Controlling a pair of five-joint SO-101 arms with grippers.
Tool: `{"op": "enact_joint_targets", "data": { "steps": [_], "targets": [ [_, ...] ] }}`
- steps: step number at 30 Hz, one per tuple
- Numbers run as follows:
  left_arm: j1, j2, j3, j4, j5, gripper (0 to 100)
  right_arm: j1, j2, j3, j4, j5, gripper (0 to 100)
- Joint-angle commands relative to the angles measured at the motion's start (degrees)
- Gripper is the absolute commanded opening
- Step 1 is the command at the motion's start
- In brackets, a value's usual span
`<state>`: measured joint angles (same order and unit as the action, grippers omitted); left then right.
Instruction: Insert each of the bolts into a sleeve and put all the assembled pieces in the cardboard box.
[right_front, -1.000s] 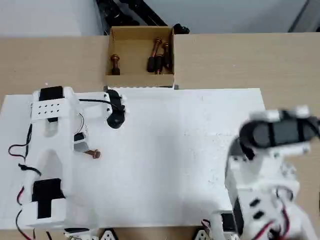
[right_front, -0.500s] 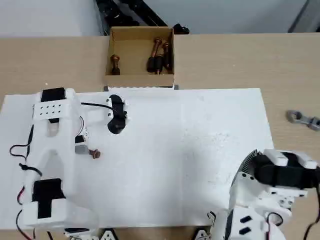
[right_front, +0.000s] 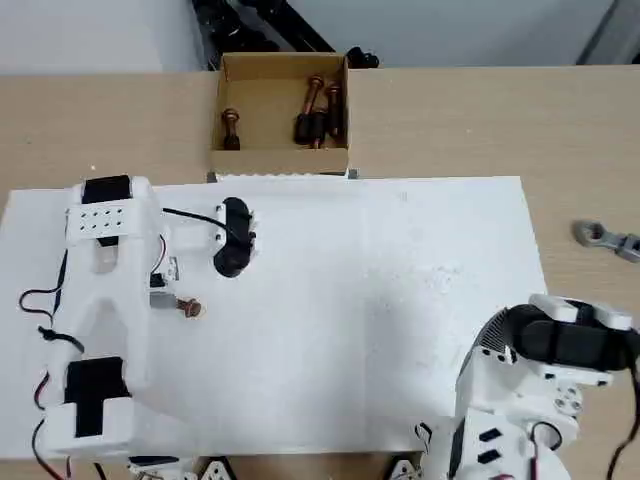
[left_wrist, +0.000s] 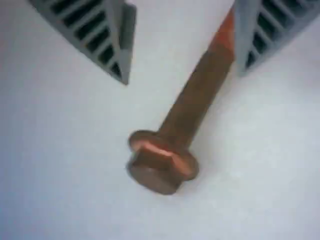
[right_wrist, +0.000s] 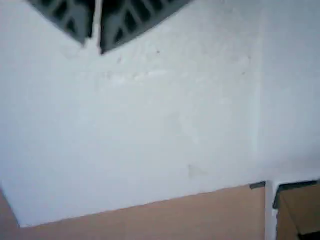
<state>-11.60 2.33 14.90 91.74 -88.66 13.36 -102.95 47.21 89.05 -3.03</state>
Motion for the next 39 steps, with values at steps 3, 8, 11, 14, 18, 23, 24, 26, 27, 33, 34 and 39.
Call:
{"op": "enact_joint_targets", "data": {
  "steps": [3, 8, 11, 14, 18, 23, 24, 26, 27, 33, 34, 39],
  "targets": [
    [0.18, -0.79, 0.48, 3.87, -4.48, 13, 0.48, 0.57, 0.18, 0.22, -0.79, 0.3],
    [0.00, -0.79, 0.48, 3.78, -5.10, 13, 0.66, 0.57, 0.18, 0.22, -0.79, 0.3],
    [0.44, -0.70, 0.75, 2.55, -5.10, 13, 0.75, 0.57, 0.18, 0.22, -0.79, 0.3],
    [0.44, -0.70, 3.30, -1.49, -5.10, 13, 0.75, 0.57, 0.35, 0.13, -0.79, 0.3],
    [0.44, -0.62, 7.78, -7.65, -4.92, 13, 0.75, 0.57, 0.44, 0.04, -1.76, 0.3],
    [0.44, -0.26, 13.14, -14.77, -4.84, 13, 0.57, 0.57, 1.14, -0.13, -4.04, 0.4],
    [0.44, -0.26, 14.29, -16.09, -4.84, 13, 0.66, 0.57, 1.58, -0.22, -4.04, 0.4],
    [0.44, -0.26, 16.57, -18.73, -4.84, 12, 0.57, 0.57, 2.02, -0.57, -4.04, 0.4],
    [0.44, -0.26, 17.71, -19.96, -4.84, 11, 0.57, 0.57, 2.02, -0.57, -4.04, 0.4],
    [0.44, -0.53, 19.91, -21.01, -4.84, 0, 0.75, 0.57, 2.02, -0.57, -4.04, 0.5],
    [0.35, -0.62, 20.00, -21.01, -4.75, 1, 0.75, 0.57, 2.02, -0.57, -4.04, 0.5],
    [0.35, -0.62, 20.00, -20.92, -4.75, 0, 0.75, 0.57, 2.02, -0.57, -4.04, 0.5]
  ]
}}
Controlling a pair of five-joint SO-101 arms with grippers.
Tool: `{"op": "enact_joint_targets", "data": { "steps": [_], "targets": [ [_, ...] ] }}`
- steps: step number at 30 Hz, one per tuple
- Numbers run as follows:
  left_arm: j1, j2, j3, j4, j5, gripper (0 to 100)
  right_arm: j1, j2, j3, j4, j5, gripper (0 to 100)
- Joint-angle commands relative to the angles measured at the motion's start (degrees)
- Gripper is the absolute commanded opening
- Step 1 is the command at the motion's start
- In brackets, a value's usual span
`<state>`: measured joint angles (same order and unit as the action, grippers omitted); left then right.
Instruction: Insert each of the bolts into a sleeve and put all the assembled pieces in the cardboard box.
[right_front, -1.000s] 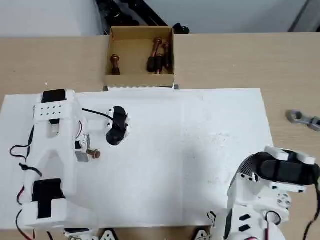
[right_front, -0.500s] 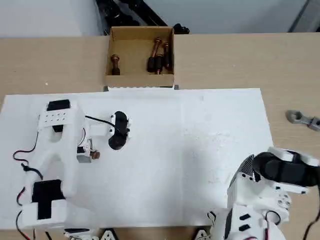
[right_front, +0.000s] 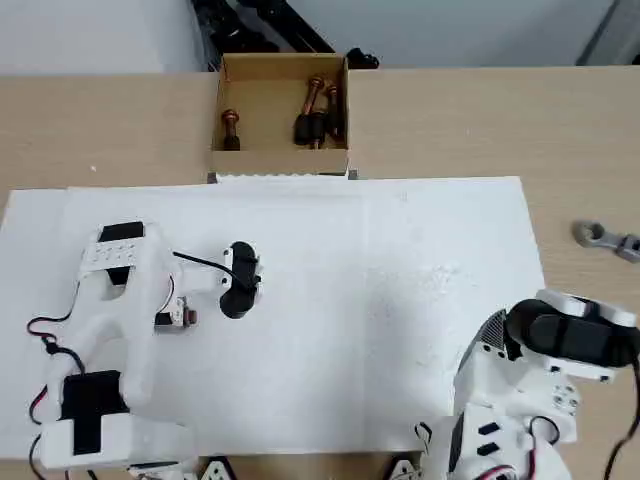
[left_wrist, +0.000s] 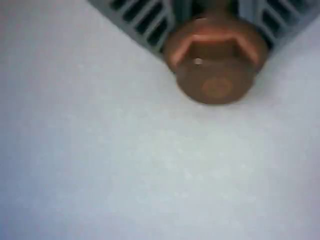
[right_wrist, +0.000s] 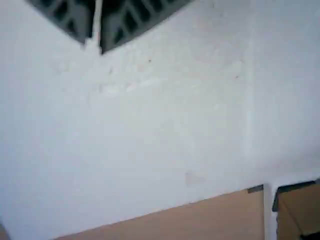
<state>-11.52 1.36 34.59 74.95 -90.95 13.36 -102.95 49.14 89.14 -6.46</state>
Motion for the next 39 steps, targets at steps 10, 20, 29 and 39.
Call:
{"op": "enact_joint_targets", "data": {
  "steps": [10, 20, 29, 39],
  "targets": [
    [-0.09, -2.55, -7.60, 4.48, -2.20, 0, 0.57, 0.57, 0.09, -0.66, -0.62, 0.5],
    [3.25, -24.79, -15.60, 2.64, 26.90, 0, 0.57, -1.36, 2.46, -5.14, 6.95, 0.5],
    [3.96, -47.03, -6.37, -10.11, 66.29, 0, 0.40, -1.19, 14.51, -11.65, 8.00, 0.5],
    [3.96, -64.53, 9.45, -10.73, 75.69, 0, -11.65, -1.10, 32.97, -29.05, 7.82, 0.5]
  ]
}}
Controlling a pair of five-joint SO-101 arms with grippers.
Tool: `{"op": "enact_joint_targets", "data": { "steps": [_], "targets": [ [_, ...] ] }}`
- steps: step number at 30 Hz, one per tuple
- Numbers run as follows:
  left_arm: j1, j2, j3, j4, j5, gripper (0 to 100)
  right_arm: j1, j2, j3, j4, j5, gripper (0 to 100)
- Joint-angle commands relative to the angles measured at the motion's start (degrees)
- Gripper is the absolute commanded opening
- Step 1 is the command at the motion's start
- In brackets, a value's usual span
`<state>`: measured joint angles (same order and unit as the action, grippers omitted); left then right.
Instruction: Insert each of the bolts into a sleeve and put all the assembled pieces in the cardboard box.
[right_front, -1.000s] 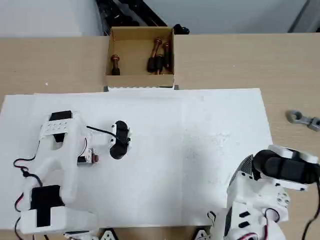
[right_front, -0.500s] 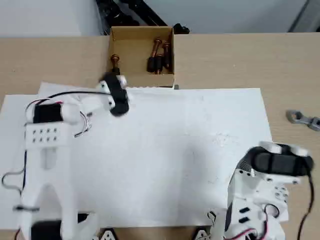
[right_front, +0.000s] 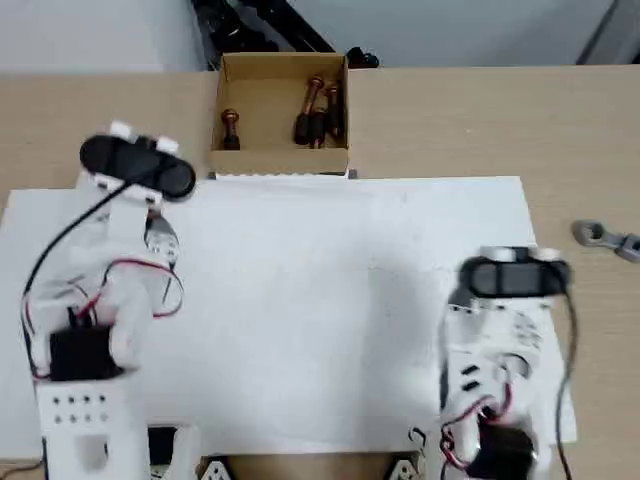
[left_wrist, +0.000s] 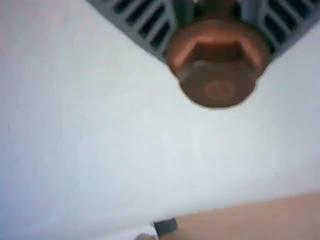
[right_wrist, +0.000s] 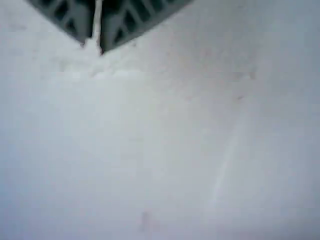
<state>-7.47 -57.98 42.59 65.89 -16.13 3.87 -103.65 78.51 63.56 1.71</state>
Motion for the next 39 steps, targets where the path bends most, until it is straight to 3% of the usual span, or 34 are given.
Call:
{"op": "enact_joint_targets", "data": {
  "steps": [1, 7, 12, 17, 28, 33, 39],
  "targets": [
    [-0.09, -6.95, 2.24, -2.02, 0.97, 0, -2.15, -0.40, 5.45, -4.79, -0.70, 0.5],
    [-0.18, -17.67, 8.57, -6.24, 2.37, 0, -1.63, -0.04, 18.20, -15.34, -1.05, 0.5],
    [-4.13, -23.12, 13.93, -6.42, 10.90, 0, -1.45, 0.13, 17.93, -11.38, -5.27, 0.5],
    [-8.44, -25.05, 16.40, -6.33, 11.34, 0, -0.92, -0.31, 17.76, -9.01, -6.68, 0.5],
    [-8.44, -25.32, 17.63, -6.59, 11.25, 0, -0.92, -0.31, 17.76, -9.01, -6.59, 0.5],
    [-8.53, -25.67, 23.69, -11.43, 11.60, 0, -0.92, -0.31, 17.76, -9.01, -6.59, 0.5],
    [-8.53, -25.32, 22.90, -15.82, 19.87, 0, -0.92, -0.31, 17.76, -9.01, -6.59, 0.5]
  ]
}}
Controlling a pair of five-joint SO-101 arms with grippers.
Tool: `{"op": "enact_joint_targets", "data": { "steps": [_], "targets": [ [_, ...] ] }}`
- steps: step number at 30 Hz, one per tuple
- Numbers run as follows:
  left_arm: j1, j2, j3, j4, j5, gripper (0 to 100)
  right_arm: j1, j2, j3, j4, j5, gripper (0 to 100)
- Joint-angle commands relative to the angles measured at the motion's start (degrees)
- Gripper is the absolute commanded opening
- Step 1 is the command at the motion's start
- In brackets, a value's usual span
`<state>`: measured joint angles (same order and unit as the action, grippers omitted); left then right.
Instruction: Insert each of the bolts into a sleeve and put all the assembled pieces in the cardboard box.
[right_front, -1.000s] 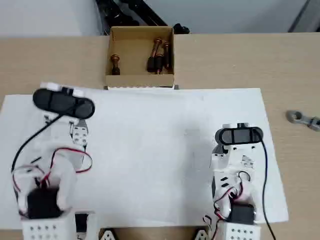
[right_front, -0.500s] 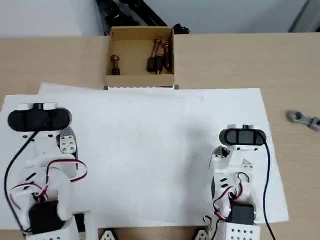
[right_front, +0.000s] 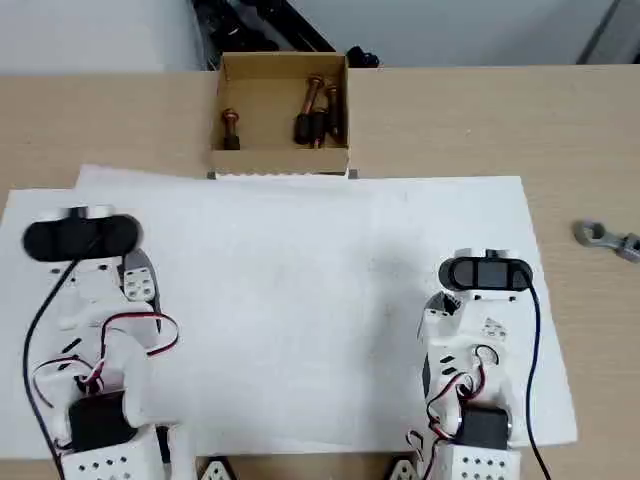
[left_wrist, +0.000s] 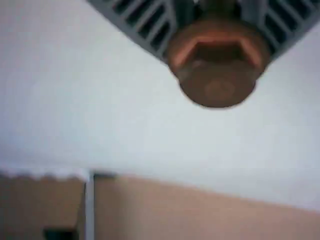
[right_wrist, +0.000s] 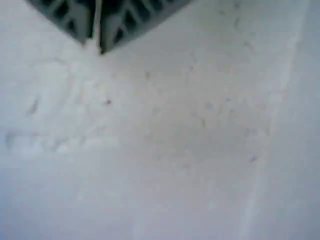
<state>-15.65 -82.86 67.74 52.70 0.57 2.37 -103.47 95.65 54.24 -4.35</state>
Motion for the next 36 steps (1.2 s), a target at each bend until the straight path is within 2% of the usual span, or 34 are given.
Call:
{"op": "enact_joint_targets", "data": {
  "steps": [1, 12, 16, 24, 36],
  "targets": [
    [-0.18, -0.35, -3.12, -2.55, 3.87, 0, 0.57, -0.48, 0.62, 0.31, -0.53, 0.5],
    [0.09, 0.88, -5.76, -2.46, 2.37, 0, 0.57, -0.48, 0.62, 0.31, -0.53, 0.5],
    [0.09, 7.91, -7.43, -5.71, 2.64, 0, 0.57, -0.48, 0.62, 0.31, -0.53, 0.5],
    [0.09, 24.53, -21.23, -4.92, 2.73, 0, 0.57, -0.48, 0.62, 0.31, -0.53, 0.5],
    [1.85, 25.67, -21.93, -3.69, 3.87, 0, 0.57, -0.48, 0.62, 0.31, -0.53, 0.5]
  ]
}}
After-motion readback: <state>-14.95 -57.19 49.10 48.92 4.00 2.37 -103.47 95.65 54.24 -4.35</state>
